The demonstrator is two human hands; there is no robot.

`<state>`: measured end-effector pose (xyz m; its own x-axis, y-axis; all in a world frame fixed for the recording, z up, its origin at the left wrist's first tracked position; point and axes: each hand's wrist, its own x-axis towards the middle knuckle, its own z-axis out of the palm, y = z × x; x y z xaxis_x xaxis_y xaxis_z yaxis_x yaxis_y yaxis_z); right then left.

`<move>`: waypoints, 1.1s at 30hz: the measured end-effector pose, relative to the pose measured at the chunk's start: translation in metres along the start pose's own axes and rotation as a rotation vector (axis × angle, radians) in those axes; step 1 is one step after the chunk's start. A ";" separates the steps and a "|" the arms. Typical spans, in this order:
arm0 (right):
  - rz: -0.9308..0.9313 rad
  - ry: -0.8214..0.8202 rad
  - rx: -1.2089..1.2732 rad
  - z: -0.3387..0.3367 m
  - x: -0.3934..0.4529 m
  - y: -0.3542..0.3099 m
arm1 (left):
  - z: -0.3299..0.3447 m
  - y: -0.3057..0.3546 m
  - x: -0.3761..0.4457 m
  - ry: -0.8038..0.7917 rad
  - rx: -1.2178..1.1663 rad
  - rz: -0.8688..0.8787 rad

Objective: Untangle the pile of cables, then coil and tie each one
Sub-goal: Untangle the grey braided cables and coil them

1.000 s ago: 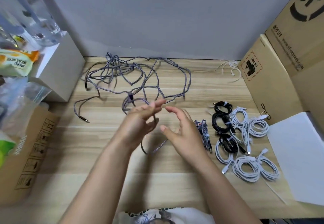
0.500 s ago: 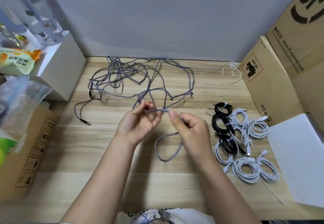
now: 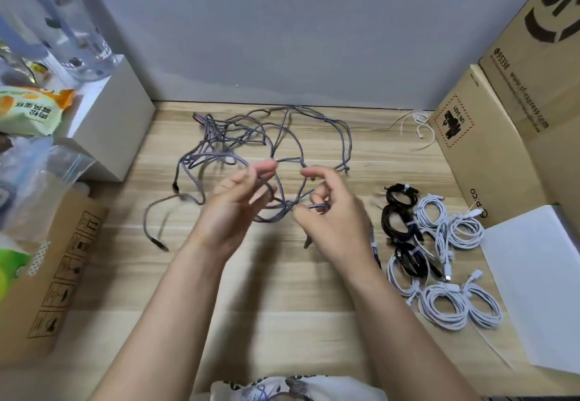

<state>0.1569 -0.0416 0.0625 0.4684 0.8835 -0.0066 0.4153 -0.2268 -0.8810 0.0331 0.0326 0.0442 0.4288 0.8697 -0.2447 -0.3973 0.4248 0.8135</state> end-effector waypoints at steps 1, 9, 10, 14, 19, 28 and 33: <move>0.003 -0.064 -0.103 0.005 0.001 -0.002 | 0.005 -0.002 -0.004 -0.031 0.049 -0.008; 0.019 -0.148 -0.062 0.017 0.001 0.003 | 0.013 -0.009 -0.010 -0.026 0.069 -0.102; 0.032 -0.155 -0.051 0.017 0.001 0.004 | 0.014 -0.009 -0.010 -0.006 0.055 -0.108; 0.073 -0.155 -0.025 0.017 0.000 0.007 | 0.012 -0.007 -0.006 -0.024 0.048 -0.158; 0.092 -0.157 0.140 0.014 0.001 0.001 | 0.010 0.000 0.004 0.017 -0.219 -0.212; 0.004 0.131 0.580 -0.040 0.004 -0.016 | -0.071 0.019 0.051 0.562 -0.643 -0.190; -0.036 0.248 0.318 -0.036 0.017 -0.007 | -0.062 0.021 0.041 0.365 -0.389 -0.050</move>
<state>0.1897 -0.0397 0.0853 0.6481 0.7541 0.1066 0.1908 -0.0253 -0.9813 -0.0080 0.0928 0.0183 0.1724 0.8477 -0.5017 -0.6847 0.4692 0.5577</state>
